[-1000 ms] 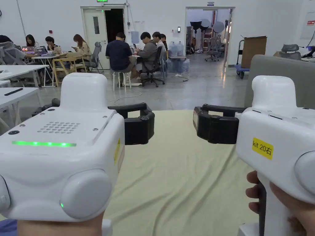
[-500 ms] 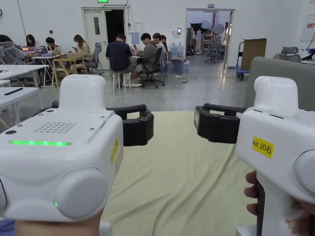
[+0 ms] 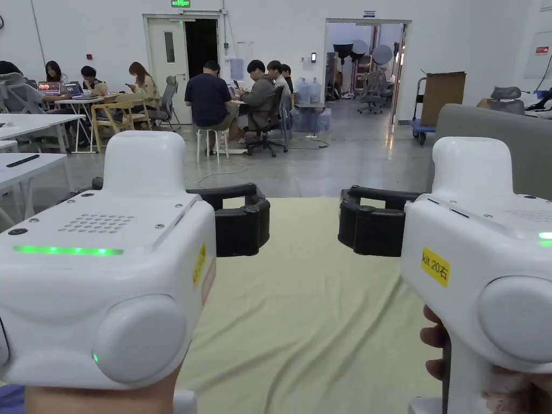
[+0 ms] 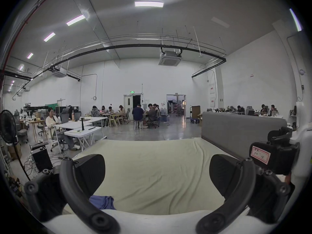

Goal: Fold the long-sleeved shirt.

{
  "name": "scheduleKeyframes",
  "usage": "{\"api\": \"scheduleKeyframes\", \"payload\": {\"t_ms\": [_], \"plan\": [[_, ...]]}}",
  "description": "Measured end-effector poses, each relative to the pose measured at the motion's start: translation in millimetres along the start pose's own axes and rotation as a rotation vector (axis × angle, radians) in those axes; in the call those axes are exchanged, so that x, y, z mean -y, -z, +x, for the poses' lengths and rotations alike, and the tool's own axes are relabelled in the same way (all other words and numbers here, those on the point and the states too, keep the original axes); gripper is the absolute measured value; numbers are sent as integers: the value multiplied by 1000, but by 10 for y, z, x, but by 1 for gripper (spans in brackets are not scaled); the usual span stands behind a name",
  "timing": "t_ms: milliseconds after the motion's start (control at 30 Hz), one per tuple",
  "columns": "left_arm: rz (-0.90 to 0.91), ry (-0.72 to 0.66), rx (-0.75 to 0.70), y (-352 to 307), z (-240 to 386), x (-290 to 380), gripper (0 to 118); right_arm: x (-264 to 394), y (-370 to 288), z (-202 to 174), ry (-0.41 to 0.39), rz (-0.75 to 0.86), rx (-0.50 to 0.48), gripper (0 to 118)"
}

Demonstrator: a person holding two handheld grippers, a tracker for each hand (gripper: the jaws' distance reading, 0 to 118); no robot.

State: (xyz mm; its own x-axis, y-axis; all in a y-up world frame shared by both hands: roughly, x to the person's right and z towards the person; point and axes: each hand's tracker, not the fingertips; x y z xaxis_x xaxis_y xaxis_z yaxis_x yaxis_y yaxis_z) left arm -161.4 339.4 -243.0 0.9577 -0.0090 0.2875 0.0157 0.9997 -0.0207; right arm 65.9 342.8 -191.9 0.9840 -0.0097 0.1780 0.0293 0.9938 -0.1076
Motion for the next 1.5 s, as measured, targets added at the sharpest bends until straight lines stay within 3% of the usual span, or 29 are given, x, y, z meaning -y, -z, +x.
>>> {"api": "scheduleKeyframes", "payload": {"t_ms": [500,1500], "plan": [[-17,2,6,0,13,15,118,-10,-28,41,26,-16,-65,118],[-6,5,31,-34,58,-76,118,-62,-8,38,-4,-41,-26,118]]}}
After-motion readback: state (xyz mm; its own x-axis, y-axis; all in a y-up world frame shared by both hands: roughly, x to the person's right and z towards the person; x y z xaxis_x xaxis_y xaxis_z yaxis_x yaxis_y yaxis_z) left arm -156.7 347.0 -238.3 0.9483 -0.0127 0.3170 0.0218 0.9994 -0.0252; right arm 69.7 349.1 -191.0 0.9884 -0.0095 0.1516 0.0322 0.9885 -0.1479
